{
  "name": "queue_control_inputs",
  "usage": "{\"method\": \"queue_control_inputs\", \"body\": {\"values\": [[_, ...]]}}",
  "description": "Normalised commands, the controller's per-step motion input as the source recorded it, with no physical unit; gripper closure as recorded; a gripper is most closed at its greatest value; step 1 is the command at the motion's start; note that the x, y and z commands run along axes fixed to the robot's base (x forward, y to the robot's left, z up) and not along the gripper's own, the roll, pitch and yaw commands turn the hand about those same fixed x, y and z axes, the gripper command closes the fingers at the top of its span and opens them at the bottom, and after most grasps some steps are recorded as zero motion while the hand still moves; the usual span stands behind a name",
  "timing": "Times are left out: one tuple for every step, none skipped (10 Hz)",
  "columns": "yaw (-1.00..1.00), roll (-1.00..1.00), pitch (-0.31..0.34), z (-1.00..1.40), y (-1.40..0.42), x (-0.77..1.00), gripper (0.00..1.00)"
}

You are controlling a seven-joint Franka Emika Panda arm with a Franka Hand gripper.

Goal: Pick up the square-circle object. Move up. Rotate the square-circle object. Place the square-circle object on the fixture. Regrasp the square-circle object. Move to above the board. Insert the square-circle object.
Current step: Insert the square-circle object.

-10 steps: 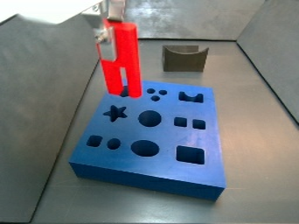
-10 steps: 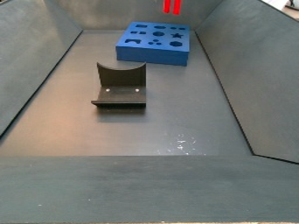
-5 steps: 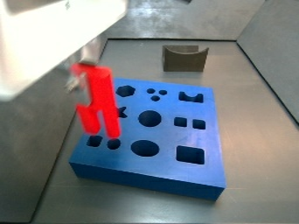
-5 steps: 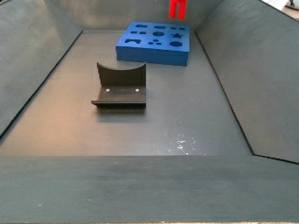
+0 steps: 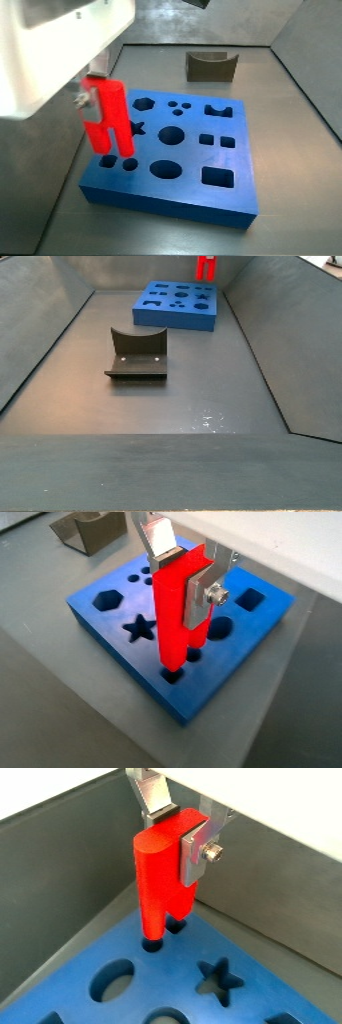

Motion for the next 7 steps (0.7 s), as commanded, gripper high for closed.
{"method": "queue_control_inputs", "body": {"values": [[0.05,0.0,0.0,-0.06,0.0,0.0,1.0],[0.41,0.15,0.0,-0.09,-0.34,0.15,1.0],[0.6,0.15,0.0,-0.11,-0.09,0.25,1.0],[0.23,0.0,0.0,-0.05,0.0,0.0,1.0],[0.21,0.0,0.013,0.0,0.28,0.11,1.0],[0.0,-0.08,0.076,0.0,0.35,0.11,1.0],[0.0,0.05,0.024,-0.01,0.0,0.03,1.0]]}}
